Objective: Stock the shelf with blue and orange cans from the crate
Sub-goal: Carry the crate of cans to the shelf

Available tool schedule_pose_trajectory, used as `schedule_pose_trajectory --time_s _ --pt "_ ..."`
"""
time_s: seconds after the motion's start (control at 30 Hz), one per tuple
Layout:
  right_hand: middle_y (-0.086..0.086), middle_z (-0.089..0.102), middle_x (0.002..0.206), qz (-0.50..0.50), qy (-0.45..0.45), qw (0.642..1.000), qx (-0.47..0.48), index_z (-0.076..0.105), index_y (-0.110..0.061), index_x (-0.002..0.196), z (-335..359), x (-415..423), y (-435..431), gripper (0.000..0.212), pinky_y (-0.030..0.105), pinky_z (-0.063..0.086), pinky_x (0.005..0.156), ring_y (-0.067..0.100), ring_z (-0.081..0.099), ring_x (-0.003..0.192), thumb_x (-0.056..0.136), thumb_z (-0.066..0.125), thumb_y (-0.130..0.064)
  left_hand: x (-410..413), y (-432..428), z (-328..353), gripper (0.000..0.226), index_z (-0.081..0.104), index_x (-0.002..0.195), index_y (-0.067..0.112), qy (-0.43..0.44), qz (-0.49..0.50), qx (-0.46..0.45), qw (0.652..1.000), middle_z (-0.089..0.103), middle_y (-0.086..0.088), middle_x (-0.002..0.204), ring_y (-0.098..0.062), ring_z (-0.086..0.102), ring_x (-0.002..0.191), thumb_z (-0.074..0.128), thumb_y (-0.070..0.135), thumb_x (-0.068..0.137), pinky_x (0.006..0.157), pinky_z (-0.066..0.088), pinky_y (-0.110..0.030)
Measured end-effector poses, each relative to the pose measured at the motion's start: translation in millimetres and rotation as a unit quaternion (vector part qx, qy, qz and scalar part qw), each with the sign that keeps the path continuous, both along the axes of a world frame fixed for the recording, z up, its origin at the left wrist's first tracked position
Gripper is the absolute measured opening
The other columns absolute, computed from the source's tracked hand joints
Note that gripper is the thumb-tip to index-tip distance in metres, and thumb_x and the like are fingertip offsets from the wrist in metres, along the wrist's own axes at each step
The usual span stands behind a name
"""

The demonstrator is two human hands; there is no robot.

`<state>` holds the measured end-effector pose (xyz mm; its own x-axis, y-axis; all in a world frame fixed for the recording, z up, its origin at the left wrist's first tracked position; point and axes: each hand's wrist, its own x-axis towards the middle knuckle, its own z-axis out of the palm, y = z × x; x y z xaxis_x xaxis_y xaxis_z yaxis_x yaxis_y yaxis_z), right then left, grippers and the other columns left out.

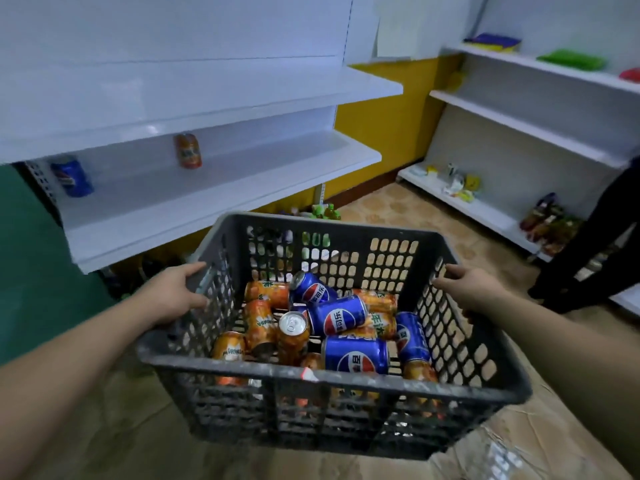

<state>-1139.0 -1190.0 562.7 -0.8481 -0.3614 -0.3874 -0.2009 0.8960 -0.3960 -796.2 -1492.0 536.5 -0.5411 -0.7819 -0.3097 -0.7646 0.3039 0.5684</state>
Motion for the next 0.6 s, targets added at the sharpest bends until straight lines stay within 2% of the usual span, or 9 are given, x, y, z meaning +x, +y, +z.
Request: schedule_pose_trajectory --time_s 0.17,0.3,0.43,0.53,0.6 --pt "0.009 0.062 0.1 -0.085 0.018 0.996 -0.002 0.04 -0.032 0.144 -6.0 -46.8 -24.0 0.062 0.031 0.056 0.055 0.021 0.067 0.074 0.088 0.06 -0.052 -89.6 -75.0 4.6 0.081 0.042 0.143 0.023 0.009 -0.077 -0.022 0.997 0.06 -0.012 0.126 -0.022 0.063 0.083 0.081 0.015 0.072 0.073 0.05 -0.03" --pt "0.009 0.063 0.117 -0.142 0.044 0.989 -0.002 0.041 -0.033 0.143 -17.5 -76.8 -28.2 0.065 0.04 0.06 0.072 0.022 0.067 0.084 0.085 0.061 -0.056 -157.6 -112.3 7.5 0.08 0.043 0.143 0.021 0.012 -0.142 -0.037 0.989 0.059 -0.014 0.127 -0.022 0.062 0.078 0.081 0.014 0.072 0.069 0.047 -0.027" --pt "0.008 0.06 0.127 -0.172 0.056 0.984 0.007 0.044 -0.033 0.142 -23.1 -113.7 -27.1 0.067 0.041 0.059 0.076 0.025 0.066 0.09 0.083 0.061 -0.06 -223.9 -126.3 12.4 0.079 0.041 0.143 0.018 0.004 -0.186 -0.044 0.982 0.057 -0.014 0.132 -0.021 0.057 0.092 0.079 0.013 0.074 0.079 0.041 -0.024" --pt "0.011 0.063 0.119 -0.192 0.045 0.98 0.006 0.043 -0.032 0.142 -28.9 -151.1 -25.2 0.066 0.039 0.06 0.07 0.024 0.066 0.081 0.084 0.062 -0.057 -272.4 -129.1 11.3 0.078 0.041 0.143 0.017 -0.008 -0.2 -0.045 0.979 0.057 -0.013 0.132 -0.02 0.056 0.09 0.079 0.013 0.075 0.078 0.038 -0.024" --pt "0.012 0.063 0.117 -0.187 0.036 0.982 0.009 0.042 -0.032 0.143 -30.7 -177.8 -27.5 0.066 0.039 0.06 0.069 0.024 0.065 0.079 0.085 0.062 -0.056 -299.1 -130.7 6.2 0.079 0.041 0.144 0.018 -0.019 -0.205 -0.043 0.978 0.056 -0.012 0.134 -0.025 0.061 0.097 0.079 0.015 0.075 0.079 0.039 -0.023"
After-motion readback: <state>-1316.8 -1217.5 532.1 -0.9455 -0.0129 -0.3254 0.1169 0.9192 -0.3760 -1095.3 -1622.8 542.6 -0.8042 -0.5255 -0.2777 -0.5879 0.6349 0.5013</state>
